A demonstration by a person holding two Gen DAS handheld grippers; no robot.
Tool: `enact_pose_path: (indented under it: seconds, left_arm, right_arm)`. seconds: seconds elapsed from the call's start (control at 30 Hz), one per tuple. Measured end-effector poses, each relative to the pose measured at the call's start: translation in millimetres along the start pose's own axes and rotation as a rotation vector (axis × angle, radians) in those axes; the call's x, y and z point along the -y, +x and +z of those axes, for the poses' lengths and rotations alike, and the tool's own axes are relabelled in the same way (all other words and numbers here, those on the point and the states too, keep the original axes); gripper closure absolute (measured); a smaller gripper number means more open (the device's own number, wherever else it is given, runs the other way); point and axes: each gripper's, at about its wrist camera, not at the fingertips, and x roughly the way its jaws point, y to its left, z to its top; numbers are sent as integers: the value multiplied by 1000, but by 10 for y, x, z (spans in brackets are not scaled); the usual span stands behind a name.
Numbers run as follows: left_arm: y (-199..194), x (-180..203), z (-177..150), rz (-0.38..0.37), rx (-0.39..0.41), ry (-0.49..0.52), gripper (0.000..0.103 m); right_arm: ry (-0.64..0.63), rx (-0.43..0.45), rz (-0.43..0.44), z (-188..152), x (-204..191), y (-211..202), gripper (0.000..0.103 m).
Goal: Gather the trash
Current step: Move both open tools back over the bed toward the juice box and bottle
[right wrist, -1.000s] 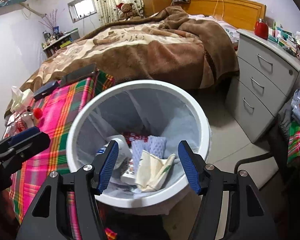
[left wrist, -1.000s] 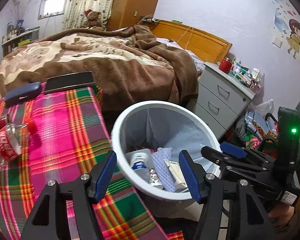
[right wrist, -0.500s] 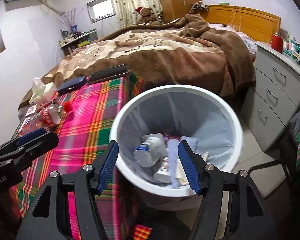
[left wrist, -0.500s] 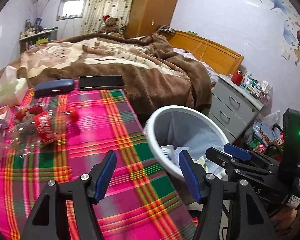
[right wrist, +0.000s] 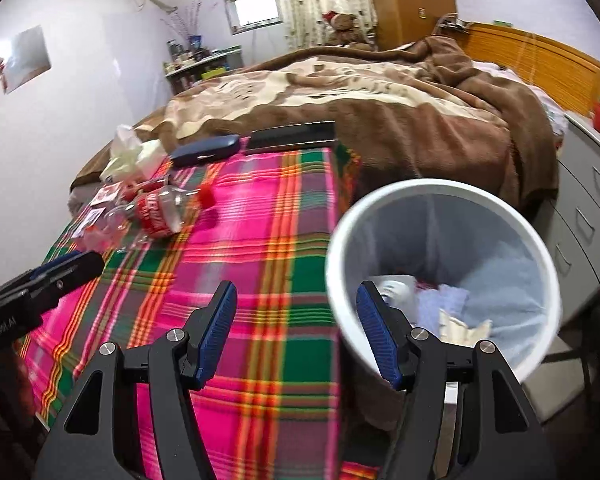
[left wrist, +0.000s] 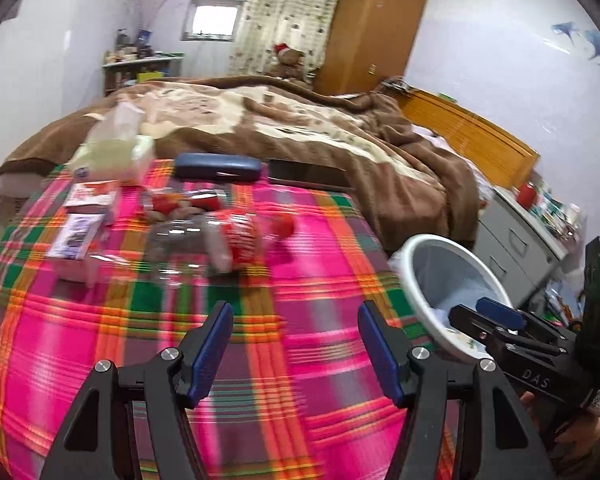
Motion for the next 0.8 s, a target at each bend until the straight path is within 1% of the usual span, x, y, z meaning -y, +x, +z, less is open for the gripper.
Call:
enact_pose_path:
  seconds: [0.23, 0.43, 0.53, 0.7, 0.8]
  left_arm:
    - [-137, -557, -4, 84, 27, -71, 39]
    - [-198, -1020, -15, 153, 30, -138, 38]
    - [-198, -1200, -14, 177, 29, -162, 38]
    - [-149, -1404, 30, 195, 24, -170, 38]
    - [-128, -1505, 91, 204, 31, -175, 38]
  right_arm:
    - [-44, -15, 41, 33, -273, 123, 39]
    - [-84, -28, 72, 74, -484, 229, 39]
    - [-90, -38, 90, 104, -594, 299, 39]
    - [-98, -66, 109, 146, -793, 435, 39]
    - [-105, -66, 114, 174, -898, 491, 39]
